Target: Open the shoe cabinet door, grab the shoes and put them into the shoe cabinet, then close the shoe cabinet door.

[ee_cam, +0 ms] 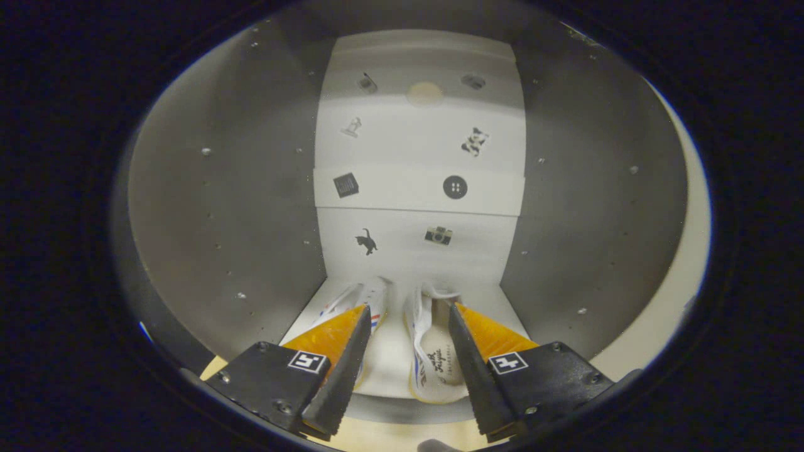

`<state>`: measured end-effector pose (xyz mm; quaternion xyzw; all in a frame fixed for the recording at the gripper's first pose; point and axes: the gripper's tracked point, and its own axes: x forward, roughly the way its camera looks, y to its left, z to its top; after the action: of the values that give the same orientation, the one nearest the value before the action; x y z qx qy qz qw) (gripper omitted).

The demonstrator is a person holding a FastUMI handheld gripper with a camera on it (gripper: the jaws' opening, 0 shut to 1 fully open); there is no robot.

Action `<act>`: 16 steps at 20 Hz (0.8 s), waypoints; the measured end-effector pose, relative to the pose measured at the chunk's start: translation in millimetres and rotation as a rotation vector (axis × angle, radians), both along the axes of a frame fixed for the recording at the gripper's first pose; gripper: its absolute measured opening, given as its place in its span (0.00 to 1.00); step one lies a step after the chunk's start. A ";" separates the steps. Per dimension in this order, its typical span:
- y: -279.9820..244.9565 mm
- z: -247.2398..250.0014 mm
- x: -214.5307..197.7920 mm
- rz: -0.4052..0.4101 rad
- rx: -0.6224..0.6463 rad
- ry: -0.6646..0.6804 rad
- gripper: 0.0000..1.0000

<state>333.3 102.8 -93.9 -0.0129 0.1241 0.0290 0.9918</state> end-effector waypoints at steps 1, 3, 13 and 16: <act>3.6 5.2 -17.1 0.006 0.007 -0.014 0.80; 6.2 16.5 -50.6 0.015 0.010 -0.047 0.93; 7.7 65.8 -248.9 0.054 0.042 -0.202 1.00; -9.6 75.1 -303.7 0.050 0.056 -0.236 1.00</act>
<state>29.7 93.2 -18.7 0.0084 0.0051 0.0554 0.9984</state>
